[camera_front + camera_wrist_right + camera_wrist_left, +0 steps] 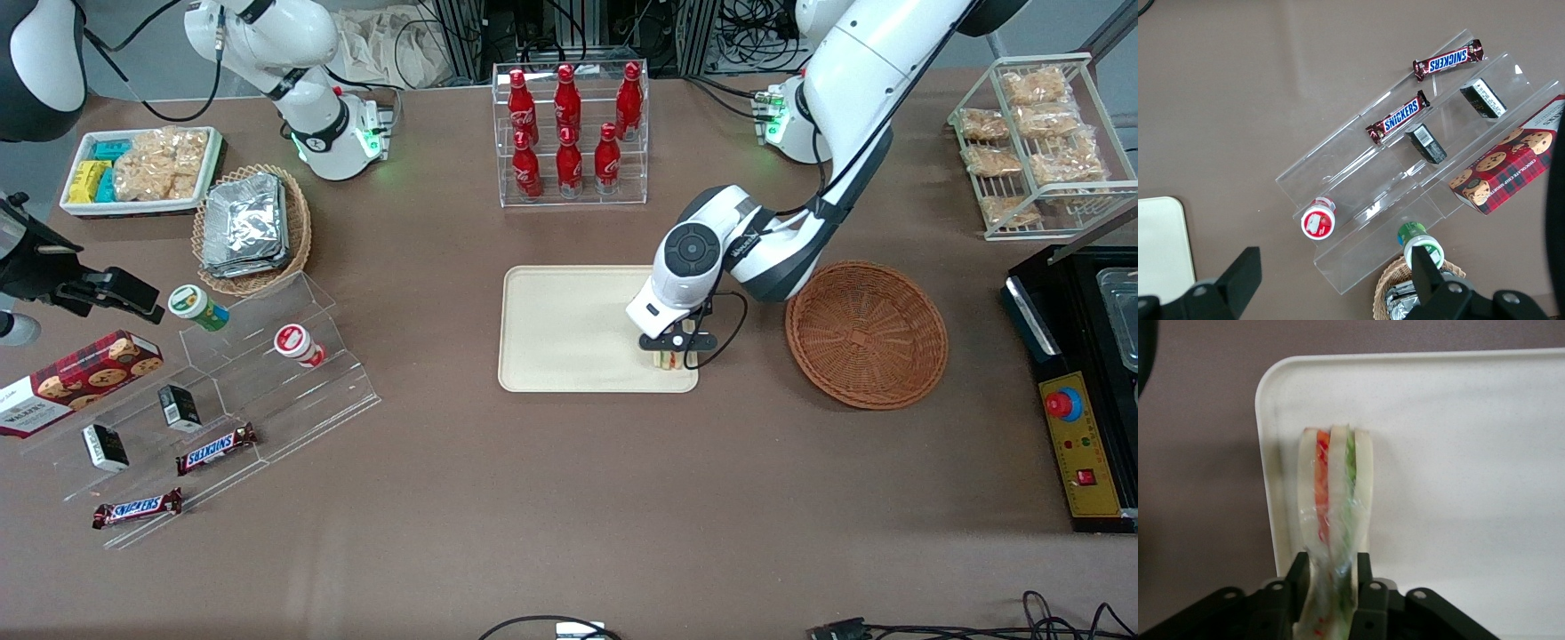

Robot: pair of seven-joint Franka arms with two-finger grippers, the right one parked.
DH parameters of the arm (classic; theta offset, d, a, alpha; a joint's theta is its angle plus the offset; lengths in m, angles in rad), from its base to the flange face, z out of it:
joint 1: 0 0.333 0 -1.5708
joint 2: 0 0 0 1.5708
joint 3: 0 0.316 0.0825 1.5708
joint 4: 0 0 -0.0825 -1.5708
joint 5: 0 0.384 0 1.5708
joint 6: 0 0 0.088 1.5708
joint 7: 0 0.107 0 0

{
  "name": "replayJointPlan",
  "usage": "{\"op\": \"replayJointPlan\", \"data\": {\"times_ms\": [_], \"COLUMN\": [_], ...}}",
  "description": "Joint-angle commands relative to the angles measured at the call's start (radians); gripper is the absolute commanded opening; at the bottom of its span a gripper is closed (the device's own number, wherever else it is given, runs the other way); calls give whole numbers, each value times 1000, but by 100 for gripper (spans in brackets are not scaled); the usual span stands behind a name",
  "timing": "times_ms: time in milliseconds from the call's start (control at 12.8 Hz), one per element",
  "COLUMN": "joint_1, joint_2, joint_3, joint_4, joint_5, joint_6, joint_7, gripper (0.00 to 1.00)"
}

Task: Place sandwich from basket to tray
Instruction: 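Lower the sandwich onto the tray and open the left gripper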

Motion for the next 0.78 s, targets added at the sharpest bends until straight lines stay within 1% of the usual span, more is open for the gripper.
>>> {"op": "replayJointPlan", "data": {"times_ms": [0, 704], "joint_1": [6, 6], "joint_2": [13, 2], "joint_3": [-5, -5], "joint_4": [15, 16], "joint_5": [25, 25], "joint_6": [0, -14], "joint_7": [-28, -25], "gripper": [100, 100]}}
